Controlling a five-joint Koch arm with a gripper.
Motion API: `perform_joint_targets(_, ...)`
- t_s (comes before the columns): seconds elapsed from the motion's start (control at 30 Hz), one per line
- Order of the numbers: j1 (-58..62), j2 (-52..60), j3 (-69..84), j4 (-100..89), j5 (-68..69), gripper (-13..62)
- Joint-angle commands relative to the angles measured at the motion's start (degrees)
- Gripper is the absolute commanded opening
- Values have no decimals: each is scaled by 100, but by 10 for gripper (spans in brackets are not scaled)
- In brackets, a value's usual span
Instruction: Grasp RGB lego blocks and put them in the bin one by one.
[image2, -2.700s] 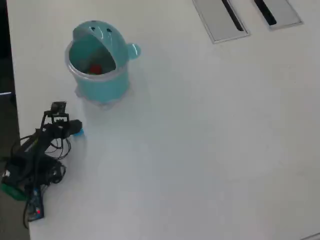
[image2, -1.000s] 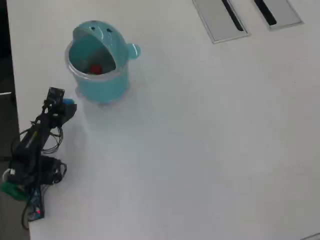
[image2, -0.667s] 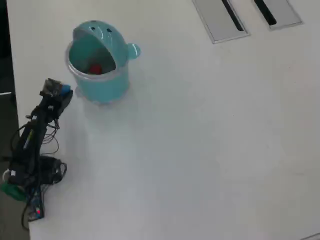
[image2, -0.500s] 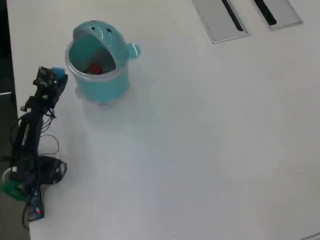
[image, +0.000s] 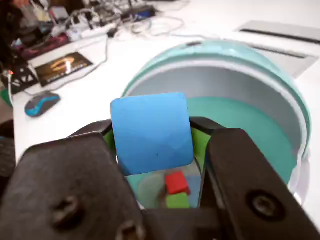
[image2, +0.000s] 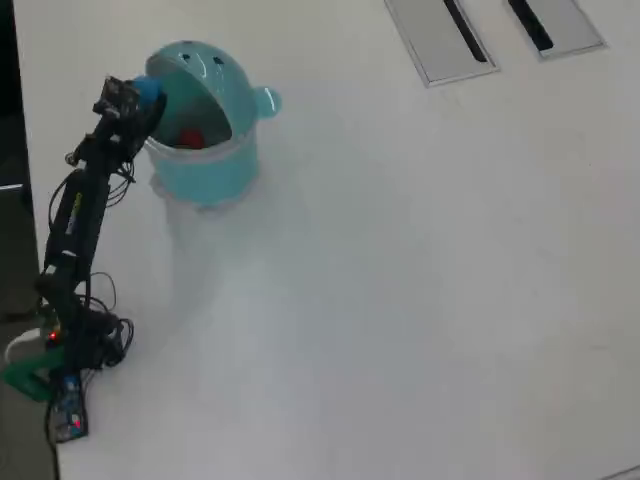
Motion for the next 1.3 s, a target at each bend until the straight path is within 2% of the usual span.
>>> perform_joint_targets(0.0, 79, -62, -501, -185, -53, 91)
perform_joint_targets(0.23, 158, -976, -1397, -220, -70, 98)
perform_joint_targets(0.33, 290, -1222, -1354, -334, -527, 186)
perform_joint_targets(0.4, 352, -1248, -1310, -334, -703, 201)
perform_joint_targets(0.47, 457, -1283, -1310, -325, -958, 257)
perform_joint_targets(0.63, 510, -1204, -1081, -299, -1187, 286)
perform_joint_targets(1.27, 536, 255, 562, -510, -1257, 287)
